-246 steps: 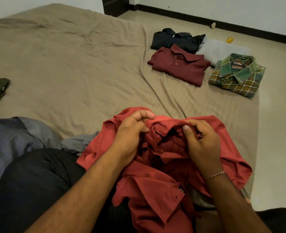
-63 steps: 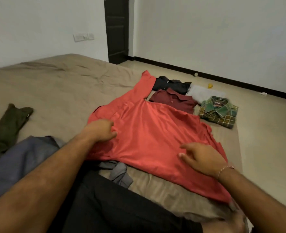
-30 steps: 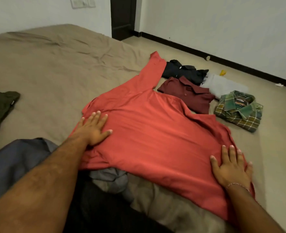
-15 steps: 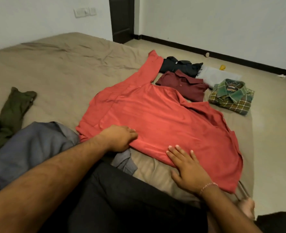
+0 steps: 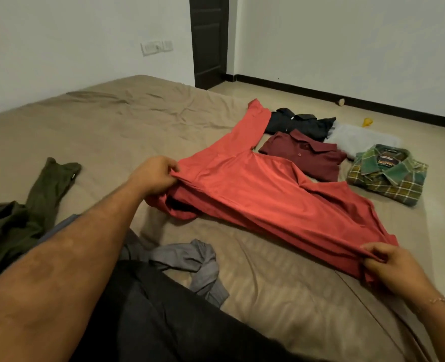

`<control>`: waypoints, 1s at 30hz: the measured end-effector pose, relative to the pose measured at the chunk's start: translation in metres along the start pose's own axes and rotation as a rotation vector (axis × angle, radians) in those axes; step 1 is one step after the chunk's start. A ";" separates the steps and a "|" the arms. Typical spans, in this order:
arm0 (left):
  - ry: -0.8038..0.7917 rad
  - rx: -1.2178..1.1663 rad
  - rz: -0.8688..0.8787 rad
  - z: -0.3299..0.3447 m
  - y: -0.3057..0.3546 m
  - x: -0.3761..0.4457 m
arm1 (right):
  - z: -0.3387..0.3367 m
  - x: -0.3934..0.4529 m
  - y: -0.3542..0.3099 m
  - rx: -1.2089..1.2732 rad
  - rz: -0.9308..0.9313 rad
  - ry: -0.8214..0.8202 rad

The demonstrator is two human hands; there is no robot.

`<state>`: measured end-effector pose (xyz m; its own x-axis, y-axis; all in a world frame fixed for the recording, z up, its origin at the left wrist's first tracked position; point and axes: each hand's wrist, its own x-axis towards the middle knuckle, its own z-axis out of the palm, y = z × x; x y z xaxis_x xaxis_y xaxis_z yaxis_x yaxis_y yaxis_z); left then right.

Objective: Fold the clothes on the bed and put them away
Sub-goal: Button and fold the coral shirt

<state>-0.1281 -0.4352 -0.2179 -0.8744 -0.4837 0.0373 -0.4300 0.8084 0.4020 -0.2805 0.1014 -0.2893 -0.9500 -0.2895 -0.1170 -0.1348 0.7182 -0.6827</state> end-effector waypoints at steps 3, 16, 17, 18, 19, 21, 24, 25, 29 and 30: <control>-0.095 0.195 0.065 -0.013 0.023 0.033 | -0.007 0.029 -0.006 0.112 0.088 0.033; -0.114 0.229 -0.134 0.086 0.013 0.125 | 0.015 0.118 -0.007 -0.392 0.255 0.224; -0.129 0.207 -0.123 0.093 0.002 0.129 | 0.018 0.113 -0.011 -0.451 0.228 0.278; -0.108 0.165 -0.119 0.099 -0.005 0.128 | 0.023 0.108 -0.014 -0.523 0.181 0.351; -0.048 0.115 -0.120 0.097 -0.003 0.118 | 0.031 0.099 -0.020 -0.575 0.093 0.448; 0.149 0.024 -0.127 0.093 0.008 0.078 | 0.056 0.078 -0.035 -0.580 -0.176 0.566; 0.283 -0.035 -0.239 0.099 0.006 0.022 | 0.107 0.062 -0.061 -0.501 -0.513 0.395; 0.266 -0.061 -0.286 0.101 0.002 0.013 | 0.127 0.060 -0.069 -0.462 -0.537 0.302; 0.256 -0.213 -0.459 0.097 -0.002 -0.012 | 0.183 0.047 -0.086 -0.433 -0.455 0.050; 0.240 -0.213 -0.468 0.097 -0.004 -0.019 | 0.187 0.045 -0.089 -0.448 -0.429 0.049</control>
<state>-0.1319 -0.3967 -0.3085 -0.5154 -0.8569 0.0076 -0.6827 0.4159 0.6008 -0.2587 -0.0944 -0.3689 -0.7956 -0.5893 0.1407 -0.6021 0.7432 -0.2917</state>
